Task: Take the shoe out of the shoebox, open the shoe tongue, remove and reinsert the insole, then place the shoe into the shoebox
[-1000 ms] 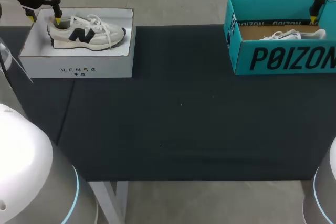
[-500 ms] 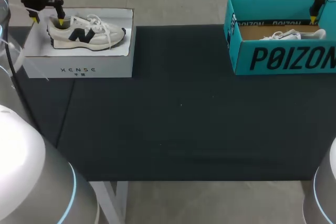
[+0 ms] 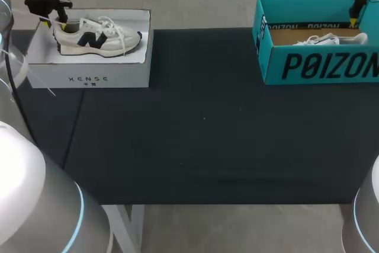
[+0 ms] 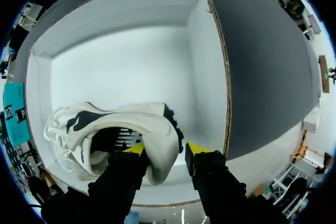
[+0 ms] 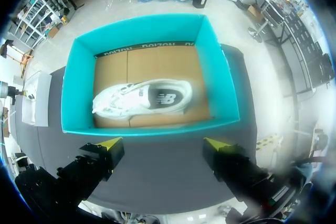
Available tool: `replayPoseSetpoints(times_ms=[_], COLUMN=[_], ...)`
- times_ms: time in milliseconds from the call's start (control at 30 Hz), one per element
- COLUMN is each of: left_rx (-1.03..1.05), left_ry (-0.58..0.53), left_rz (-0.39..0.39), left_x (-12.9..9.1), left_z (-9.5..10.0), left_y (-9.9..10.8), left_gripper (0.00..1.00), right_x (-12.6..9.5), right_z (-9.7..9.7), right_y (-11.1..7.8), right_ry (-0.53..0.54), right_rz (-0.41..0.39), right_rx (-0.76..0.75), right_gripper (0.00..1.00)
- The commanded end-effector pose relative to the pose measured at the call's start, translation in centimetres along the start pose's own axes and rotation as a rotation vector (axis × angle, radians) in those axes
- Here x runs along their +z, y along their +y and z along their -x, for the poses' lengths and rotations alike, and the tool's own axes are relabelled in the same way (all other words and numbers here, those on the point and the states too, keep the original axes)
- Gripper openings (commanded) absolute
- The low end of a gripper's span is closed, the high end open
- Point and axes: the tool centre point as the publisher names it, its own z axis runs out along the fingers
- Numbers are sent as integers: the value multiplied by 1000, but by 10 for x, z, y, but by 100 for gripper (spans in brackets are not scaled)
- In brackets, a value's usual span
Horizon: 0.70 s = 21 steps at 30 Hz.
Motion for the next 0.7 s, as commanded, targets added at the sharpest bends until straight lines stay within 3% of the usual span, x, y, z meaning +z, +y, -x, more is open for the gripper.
replayPoseSetpoints(times_ms=[33, 233, 500, 700], left_rx=[5, 11, 4, -22], left_ry=[-1, 2, 11, 15], left_rz=[-61, -56, -15, 43], left_x=[8, 8, -10, -46], left_z=[-2, -2, -2, -1], left_y=[15, 16, 12, 5], left_gripper=[25, 0, 0, 0], right_x=[0, 0, 0, 0], right_z=[0, 0, 0, 0], right_y=[1, 1, 1, 1], right_ry=[-1, -1, -1, -1], right_rz=[-1, -1, -1, -1], right_rx=[0, 0, 0, 0], right_gripper=[100, 100, 100, 100])
